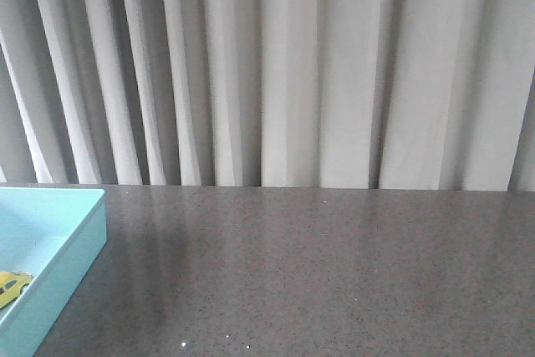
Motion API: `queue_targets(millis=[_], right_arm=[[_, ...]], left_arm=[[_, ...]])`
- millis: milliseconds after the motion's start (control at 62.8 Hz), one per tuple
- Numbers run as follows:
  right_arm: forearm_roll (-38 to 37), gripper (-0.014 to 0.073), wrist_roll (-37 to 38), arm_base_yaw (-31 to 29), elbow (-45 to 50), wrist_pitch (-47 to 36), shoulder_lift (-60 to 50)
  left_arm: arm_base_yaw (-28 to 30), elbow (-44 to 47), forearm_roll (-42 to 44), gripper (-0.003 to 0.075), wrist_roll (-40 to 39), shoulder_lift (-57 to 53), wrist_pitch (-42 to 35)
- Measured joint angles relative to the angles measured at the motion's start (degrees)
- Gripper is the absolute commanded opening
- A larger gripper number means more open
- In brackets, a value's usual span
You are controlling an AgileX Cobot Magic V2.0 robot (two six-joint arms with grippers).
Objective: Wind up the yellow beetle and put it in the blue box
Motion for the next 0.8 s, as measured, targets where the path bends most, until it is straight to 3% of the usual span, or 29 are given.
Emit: queue_targets(millis=[510, 653, 796], right_arm=[[0.0, -0.0007, 0.0, 0.0, 0.0, 0.0, 0.0], [0.0, -0.0007, 0.0, 0.0, 0.0, 0.0, 0.0], [0.0, -0.0007, 0.0, 0.0, 0.0, 0.2, 0.0]], left_arm=[[0.1, 0.5, -0.1, -0.0006, 0.0, -1.0, -0.5], [1.7, 6.1, 0.4, -0.0006, 0.0, -7.5, -3.7], [4.4, 16.6, 0.6, -0.0006, 0.0, -17.9, -12.4]])
